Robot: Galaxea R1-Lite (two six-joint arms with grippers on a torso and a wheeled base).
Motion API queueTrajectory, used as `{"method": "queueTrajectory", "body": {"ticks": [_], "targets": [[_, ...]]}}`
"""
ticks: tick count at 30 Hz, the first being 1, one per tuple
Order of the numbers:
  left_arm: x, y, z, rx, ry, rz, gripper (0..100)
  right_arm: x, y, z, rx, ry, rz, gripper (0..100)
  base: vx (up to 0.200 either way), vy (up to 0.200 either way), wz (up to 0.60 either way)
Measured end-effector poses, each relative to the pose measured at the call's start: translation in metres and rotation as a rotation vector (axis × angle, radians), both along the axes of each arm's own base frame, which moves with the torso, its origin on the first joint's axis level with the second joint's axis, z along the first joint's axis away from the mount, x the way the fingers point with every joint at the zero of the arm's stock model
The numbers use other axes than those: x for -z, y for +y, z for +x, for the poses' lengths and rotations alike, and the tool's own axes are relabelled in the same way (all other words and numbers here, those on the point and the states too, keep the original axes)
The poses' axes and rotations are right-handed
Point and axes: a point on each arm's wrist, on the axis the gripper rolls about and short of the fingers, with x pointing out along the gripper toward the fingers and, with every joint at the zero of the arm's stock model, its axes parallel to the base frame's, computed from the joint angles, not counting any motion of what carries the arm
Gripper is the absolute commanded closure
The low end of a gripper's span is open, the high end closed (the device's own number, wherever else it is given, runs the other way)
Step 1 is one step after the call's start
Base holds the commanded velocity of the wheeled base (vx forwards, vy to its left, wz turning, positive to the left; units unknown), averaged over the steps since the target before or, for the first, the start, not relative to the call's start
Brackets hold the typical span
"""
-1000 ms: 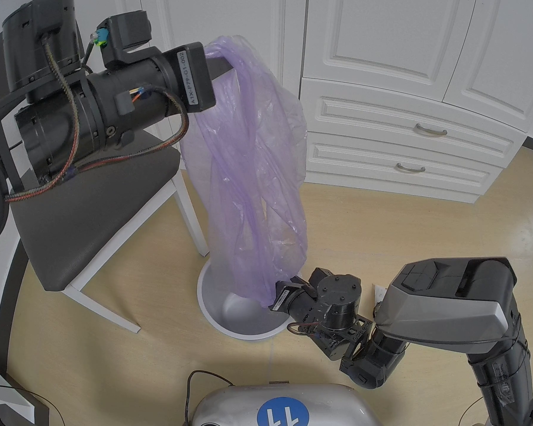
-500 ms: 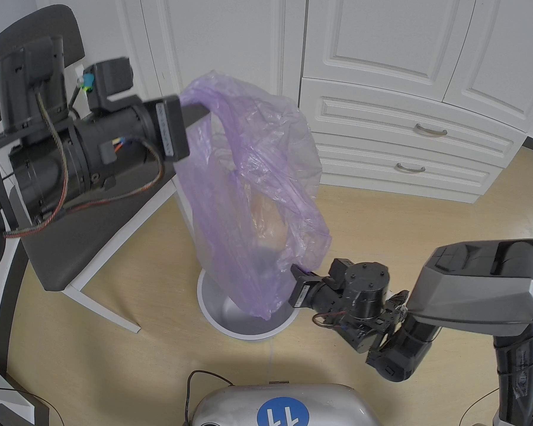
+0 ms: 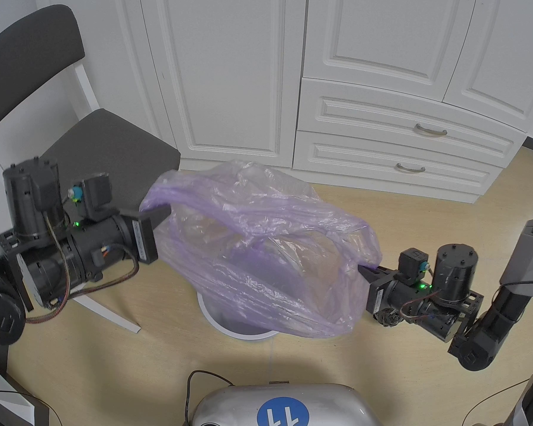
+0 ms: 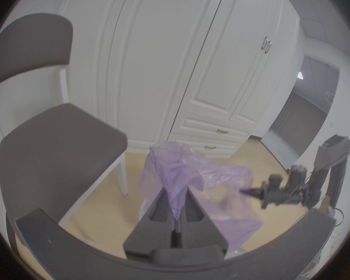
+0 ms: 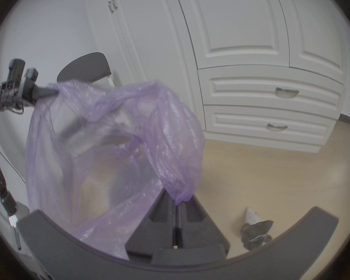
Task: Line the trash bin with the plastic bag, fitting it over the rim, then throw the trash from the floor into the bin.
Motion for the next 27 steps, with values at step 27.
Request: {"method": "queueTrajectory", "body": {"ticks": [27], "targets": [[0.087, 0.046, 0.014, -0.184, 0.065, 0.02, 100, -0.025, -0.069, -0.001, 0.177, -0.07, -0.248, 100, 0.0, 0.0, 0.0]]}}
